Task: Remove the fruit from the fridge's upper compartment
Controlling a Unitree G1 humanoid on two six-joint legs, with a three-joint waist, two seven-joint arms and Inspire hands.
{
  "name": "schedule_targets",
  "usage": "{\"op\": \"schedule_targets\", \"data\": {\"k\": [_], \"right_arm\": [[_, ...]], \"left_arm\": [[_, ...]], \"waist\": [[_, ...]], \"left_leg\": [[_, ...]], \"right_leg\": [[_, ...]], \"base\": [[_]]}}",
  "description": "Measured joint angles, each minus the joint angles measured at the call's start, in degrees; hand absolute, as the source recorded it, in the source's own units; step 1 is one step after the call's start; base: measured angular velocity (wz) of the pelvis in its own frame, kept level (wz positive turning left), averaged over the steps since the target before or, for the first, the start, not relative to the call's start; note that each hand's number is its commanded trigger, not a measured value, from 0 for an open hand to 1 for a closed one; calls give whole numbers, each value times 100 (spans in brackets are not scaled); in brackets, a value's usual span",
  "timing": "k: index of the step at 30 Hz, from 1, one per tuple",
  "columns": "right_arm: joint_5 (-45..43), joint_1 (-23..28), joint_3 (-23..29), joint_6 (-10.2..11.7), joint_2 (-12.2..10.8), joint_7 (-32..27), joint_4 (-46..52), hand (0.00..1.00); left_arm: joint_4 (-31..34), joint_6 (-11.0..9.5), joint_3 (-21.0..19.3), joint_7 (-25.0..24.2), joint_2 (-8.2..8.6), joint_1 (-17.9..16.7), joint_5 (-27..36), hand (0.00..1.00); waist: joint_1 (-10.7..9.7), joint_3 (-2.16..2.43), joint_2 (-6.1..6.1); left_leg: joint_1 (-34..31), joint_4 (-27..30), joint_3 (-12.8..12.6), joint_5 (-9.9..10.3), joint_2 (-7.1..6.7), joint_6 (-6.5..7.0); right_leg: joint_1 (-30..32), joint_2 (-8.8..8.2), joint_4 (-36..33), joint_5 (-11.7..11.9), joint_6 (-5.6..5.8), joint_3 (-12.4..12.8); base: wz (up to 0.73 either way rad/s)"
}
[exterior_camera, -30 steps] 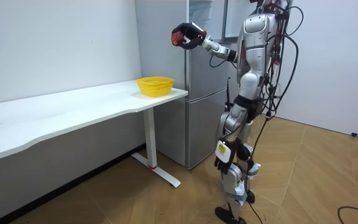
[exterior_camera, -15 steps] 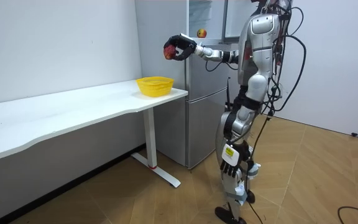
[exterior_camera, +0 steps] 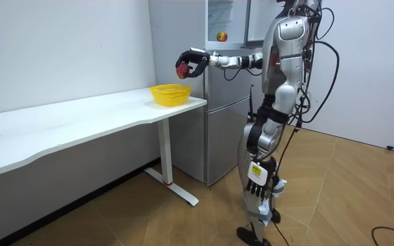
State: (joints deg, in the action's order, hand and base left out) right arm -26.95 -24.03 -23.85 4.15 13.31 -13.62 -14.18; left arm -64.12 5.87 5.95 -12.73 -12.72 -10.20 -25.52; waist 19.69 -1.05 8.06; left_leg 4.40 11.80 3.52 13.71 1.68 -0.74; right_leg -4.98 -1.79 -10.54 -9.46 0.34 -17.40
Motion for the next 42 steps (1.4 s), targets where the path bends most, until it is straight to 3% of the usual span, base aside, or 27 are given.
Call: {"op": "schedule_targets", "data": {"k": [11,12,13,23,42], "right_arm": [[436,-183,-37,-2,-18,2,-581,100],[440,-183,-37,-2,-18,2,-581,67],[448,-183,-37,-2,-17,2,-581,0],[708,-183,-37,-38,-17,-2,-581,0],[721,-183,-34,-47,-16,-1,-580,0]], "left_arm": [[131,12,-8,5,-23,-61,-2,0],[133,12,-8,6,-23,-61,-2,0],[141,12,-8,7,-24,-60,-2,0],[286,126,-7,75,-24,-60,5,0],[401,128,-12,79,-22,-92,2,0]], "waist": [[94,-13,-18],[93,-15,-21],[93,-18,-26],[80,-21,-30],[81,-5,-21]], "left_leg": [[-20,6,40,-3,-9,5],[-20,6,40,-3,-10,5],[-21,7,40,-4,-10,6],[-85,91,56,-3,-22,5],[-106,137,63,-2,-26,5]], "right_leg": [[0,-12,5,-1,2,-35],[-1,-12,5,-1,2,-34],[-1,-12,5,-1,2,-33],[10,-21,-3,-1,2,-52],[7,-24,-9,-1,1,-52]], "base": [[1],[0],[0],[0],[0]]}}
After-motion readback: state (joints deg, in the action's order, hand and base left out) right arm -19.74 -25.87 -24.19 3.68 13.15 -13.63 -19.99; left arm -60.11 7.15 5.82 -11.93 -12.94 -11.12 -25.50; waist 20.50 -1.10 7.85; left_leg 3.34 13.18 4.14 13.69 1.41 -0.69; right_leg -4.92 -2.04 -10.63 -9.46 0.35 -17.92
